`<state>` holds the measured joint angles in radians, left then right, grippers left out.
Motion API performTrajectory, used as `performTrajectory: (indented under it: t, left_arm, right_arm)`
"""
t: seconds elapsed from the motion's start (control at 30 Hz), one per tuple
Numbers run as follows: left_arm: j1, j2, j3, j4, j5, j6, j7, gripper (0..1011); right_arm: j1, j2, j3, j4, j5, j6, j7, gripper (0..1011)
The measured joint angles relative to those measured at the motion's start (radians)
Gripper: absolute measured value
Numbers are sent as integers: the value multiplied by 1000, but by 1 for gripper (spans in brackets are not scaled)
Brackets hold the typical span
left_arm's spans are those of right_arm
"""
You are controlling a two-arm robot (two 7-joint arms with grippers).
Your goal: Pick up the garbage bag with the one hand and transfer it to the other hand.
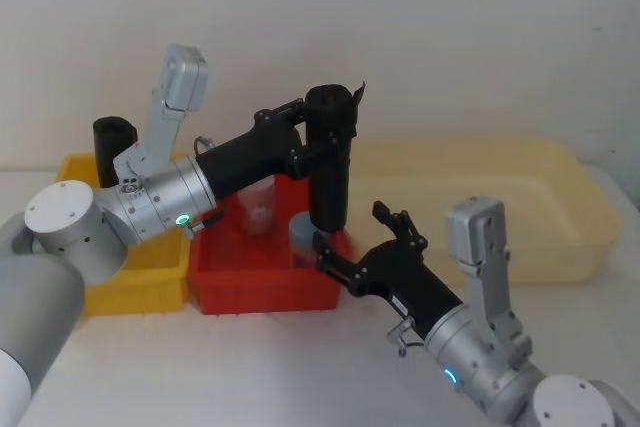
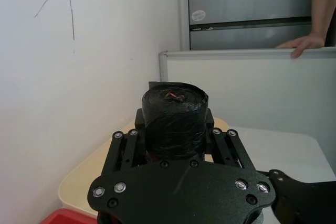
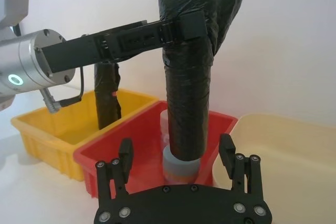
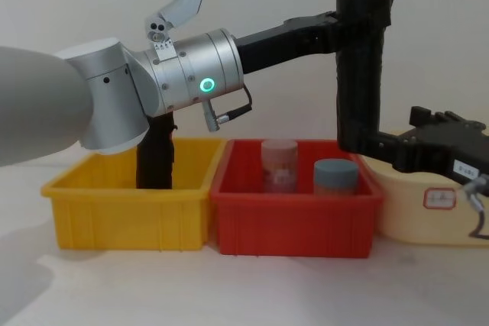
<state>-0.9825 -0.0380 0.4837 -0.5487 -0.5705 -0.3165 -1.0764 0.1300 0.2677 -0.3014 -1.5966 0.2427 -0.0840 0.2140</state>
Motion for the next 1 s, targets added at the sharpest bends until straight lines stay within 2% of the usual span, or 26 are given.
performTrajectory:
  t: [1.0]
  left_arm:
    - [0, 0, 0, 0, 0, 0, 0, 553]
  right_arm:
    - [131, -72, -25, 177, -113, -74, -21, 1001]
